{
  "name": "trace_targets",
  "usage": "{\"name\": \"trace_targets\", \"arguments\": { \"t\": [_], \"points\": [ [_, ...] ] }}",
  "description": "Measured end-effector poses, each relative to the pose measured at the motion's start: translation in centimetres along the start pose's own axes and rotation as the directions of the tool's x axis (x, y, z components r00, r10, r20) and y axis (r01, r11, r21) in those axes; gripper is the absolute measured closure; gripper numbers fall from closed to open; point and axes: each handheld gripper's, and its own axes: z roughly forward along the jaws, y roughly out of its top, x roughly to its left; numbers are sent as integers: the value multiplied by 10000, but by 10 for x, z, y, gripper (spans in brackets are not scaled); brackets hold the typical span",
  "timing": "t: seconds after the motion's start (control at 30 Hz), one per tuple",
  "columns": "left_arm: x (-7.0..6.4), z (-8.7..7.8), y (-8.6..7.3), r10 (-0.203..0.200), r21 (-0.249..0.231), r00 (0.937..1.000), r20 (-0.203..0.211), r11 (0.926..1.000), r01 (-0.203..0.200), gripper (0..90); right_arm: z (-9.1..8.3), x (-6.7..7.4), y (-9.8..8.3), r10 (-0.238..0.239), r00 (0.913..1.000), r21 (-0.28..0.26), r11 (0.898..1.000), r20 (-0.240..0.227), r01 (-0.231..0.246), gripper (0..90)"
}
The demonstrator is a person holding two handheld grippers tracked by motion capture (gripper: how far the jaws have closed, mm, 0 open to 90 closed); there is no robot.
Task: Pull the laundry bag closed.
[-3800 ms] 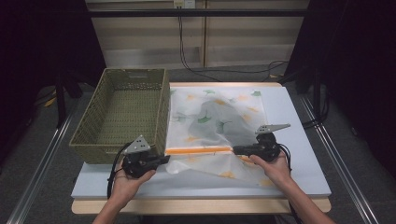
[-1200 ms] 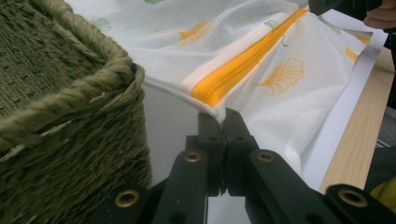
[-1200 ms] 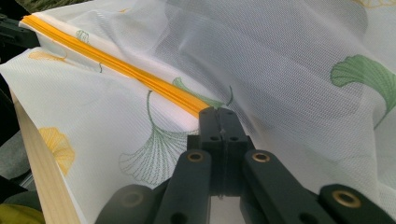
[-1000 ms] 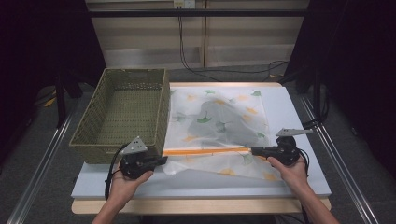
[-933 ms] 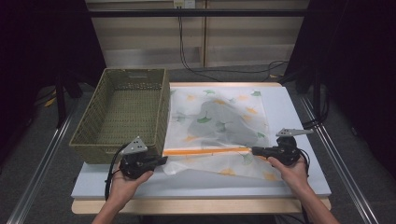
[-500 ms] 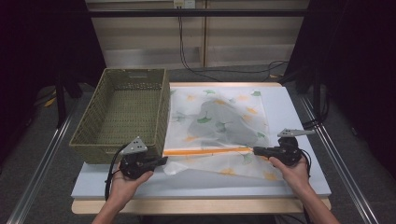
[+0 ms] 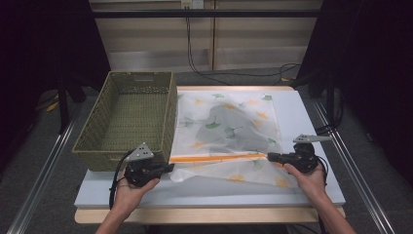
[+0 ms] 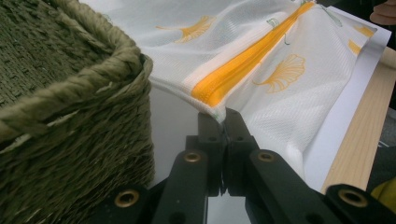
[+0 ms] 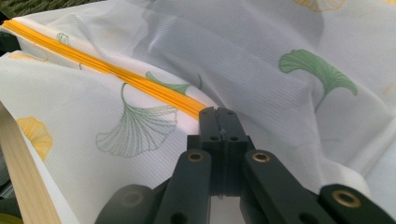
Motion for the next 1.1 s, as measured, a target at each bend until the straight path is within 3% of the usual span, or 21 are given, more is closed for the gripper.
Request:
{"name": "trace_targets", "arguments": {
  "t": [0.3, 0.57, 1.1],
  "points": [
    [2, 1, 3, 73, -98, 9999, 143, 9999, -71, 882, -6, 0, -1, 209, 9998, -68, 9998, -55, -209, 900],
    [0, 0, 3, 45, -103, 10000, 49, 9999, -45, 881, -1, -1, 0, 132, 9998, 186, 9997, 165, -136, 900],
    [0, 1, 1, 30, -28, 10000, 81, 10000, -30, 882, -14, -11, -9, 332, 9989, -176, 9993, 335, -326, 900]
  ]
}}
